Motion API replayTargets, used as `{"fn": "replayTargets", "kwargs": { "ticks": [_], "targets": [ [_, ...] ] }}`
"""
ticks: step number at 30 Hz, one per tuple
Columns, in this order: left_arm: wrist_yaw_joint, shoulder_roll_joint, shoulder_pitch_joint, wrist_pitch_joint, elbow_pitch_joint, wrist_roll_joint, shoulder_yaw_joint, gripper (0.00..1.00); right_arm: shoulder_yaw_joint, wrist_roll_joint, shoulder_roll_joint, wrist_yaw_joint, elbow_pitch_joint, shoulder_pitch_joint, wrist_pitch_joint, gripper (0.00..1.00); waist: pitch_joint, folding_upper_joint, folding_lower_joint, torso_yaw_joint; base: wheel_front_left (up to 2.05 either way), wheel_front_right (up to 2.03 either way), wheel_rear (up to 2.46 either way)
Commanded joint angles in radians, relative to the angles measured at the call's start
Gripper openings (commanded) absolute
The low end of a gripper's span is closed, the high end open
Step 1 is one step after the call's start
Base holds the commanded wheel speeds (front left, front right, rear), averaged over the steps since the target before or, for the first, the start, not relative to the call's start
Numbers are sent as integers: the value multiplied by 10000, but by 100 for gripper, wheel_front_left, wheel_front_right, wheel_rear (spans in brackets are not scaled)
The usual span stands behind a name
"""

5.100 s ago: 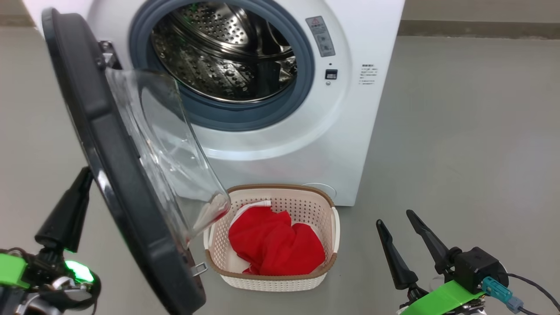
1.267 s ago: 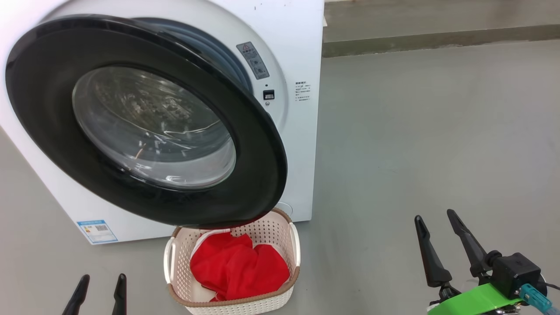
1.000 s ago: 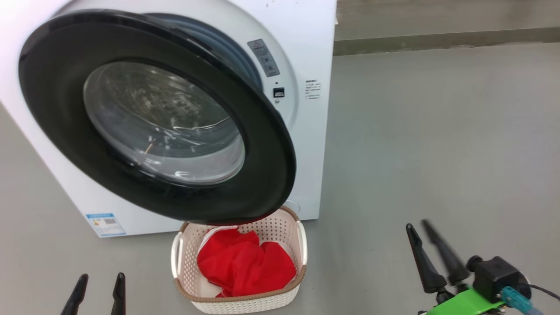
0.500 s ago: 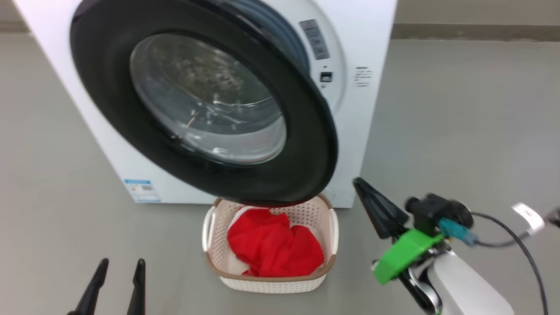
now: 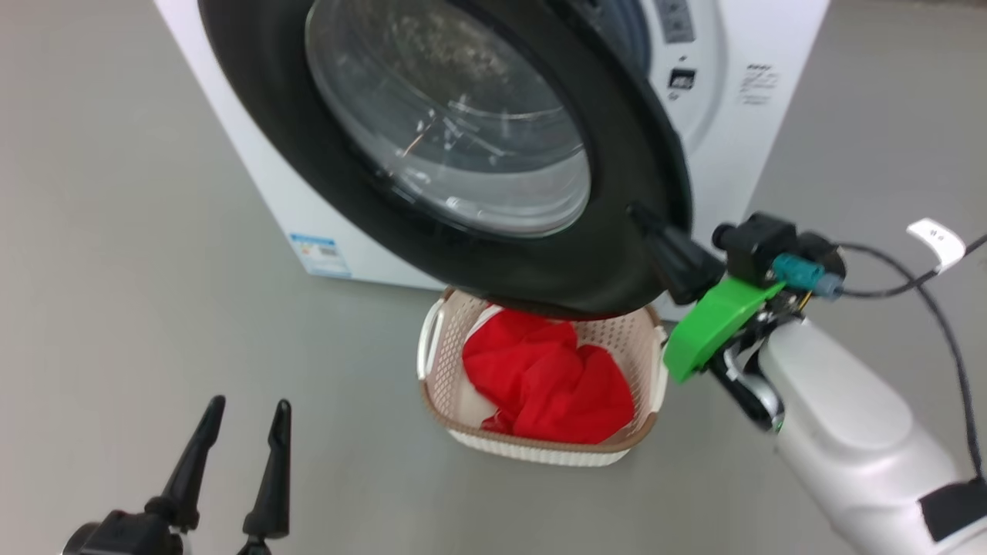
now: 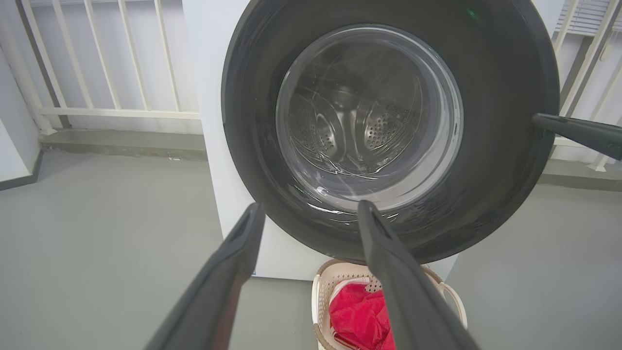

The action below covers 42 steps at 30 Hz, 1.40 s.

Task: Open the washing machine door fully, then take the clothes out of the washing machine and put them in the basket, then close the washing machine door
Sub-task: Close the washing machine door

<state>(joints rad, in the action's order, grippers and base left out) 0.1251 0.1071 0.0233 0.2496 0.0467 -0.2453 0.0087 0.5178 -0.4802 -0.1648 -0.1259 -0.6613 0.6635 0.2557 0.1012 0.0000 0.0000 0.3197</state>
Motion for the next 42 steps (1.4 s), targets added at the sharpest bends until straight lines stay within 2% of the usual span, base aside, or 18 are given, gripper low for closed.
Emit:
{"fn": "replayTargets", "kwargs": {
  "ticks": [1, 8, 11, 17, 28, 33, 40, 42],
  "targets": [
    [55, 17, -510, 122, -216, 88, 237, 100, 137, -88, -43, -48, 35, 446, 61, 0, 674, 0, 0, 607, 0, 0, 0],
    [55, -119, -856, 122, -132, 69, 71, 100, -495, 127, -367, -48, -322, 1371, 61, 0, 1264, 0, 0, 828, 0, 0, 0],
    [55, -124, -1044, 122, -175, -239, -287, 100, -595, 110, -459, -48, -476, 1744, 61, 0, 1502, 0, 0, 870, 0, 0, 0],
    [55, 215, -1512, 122, -366, -933, -715, 100, -820, 157, -816, -48, -970, 2937, 61, 0, 2207, 0, 0, 1018, 0, 0, 0],
    [55, 494, -2156, 122, -473, -1081, -1003, 100, -1131, 365, -1000, -48, -1612, 4887, 61, 0, 3360, 0, 0, 1125, 0, 0, 0],
    [55, 570, -2344, 122, -400, -1083, -996, 100, -947, 424, -810, -48, -1632, 4992, 61, 0, 3425, 0, 0, 1030, 0, 0, 0],
    [56, 542, -2403, 122, -235, -1035, -845, 100, -601, 370, -620, -48, -770, 4263, 61, 0, 3105, 0, 0, 560, 0, 0, 0],
    [56, 517, -2406, 122, -128, -1054, -826, 100, -709, 438, -595, -48, -348, 3933, 61, 57, 2948, 0, 0, 370, 0, 0, 0]
  ]
}}
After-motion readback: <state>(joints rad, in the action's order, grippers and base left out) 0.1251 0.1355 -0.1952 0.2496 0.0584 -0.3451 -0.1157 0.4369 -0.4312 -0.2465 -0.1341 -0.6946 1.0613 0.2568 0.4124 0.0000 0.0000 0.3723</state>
